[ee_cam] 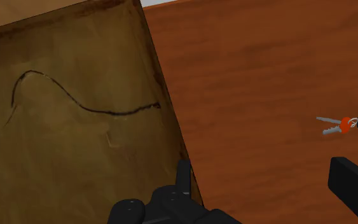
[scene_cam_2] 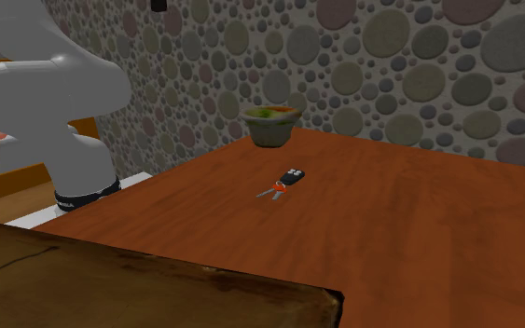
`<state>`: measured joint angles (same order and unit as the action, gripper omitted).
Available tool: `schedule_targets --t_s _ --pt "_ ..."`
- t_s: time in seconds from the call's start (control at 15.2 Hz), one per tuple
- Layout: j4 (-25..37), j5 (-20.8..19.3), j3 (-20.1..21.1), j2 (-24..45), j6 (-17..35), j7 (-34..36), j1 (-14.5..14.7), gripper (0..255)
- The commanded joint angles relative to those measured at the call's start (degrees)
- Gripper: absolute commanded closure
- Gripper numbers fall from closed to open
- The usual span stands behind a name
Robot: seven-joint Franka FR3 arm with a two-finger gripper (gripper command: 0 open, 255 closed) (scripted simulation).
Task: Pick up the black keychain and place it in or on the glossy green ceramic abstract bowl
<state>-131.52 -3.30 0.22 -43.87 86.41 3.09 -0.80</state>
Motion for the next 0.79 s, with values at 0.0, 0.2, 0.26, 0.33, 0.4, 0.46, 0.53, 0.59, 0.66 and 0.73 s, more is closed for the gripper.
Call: schedule_targets --t_s 0.0,0.2,0.26,0.33,0.4,0.46,0.53,0.59,0.66,0.73 --pt "0.0 0.0 0.0 0.0 0.0 0.0 0.0 0" --pt "-4.57 2.72 3.14 -1.24 3.47 5.54 0.31 0" --pt "-5.95 3.66 4.23 -1.47 4.69 7.38 0.46 0" --pt "-7.25 4.61 5.34 -1.6 5.95 9.21 0.62 0" --pt "-8.47 5.58 6.49 -1.64 7.25 11.04 0.79 0" --pt "-9.61 6.56 7.65 -1.56 8.59 12.87 0.98 0" --pt "-10.67 7.54 8.84 -1.38 9.97 14.68 1.17 0" --pt "-11.64 8.51 10.04 -1.09 11.39 16.51 1.39 0" --pt "-12.53 9.47 11.26 -0.68 12.85 18.33 1.61 0" --pt "-13.32 10.43 12.51 -0.15 14.36 20.14 1.82 0"
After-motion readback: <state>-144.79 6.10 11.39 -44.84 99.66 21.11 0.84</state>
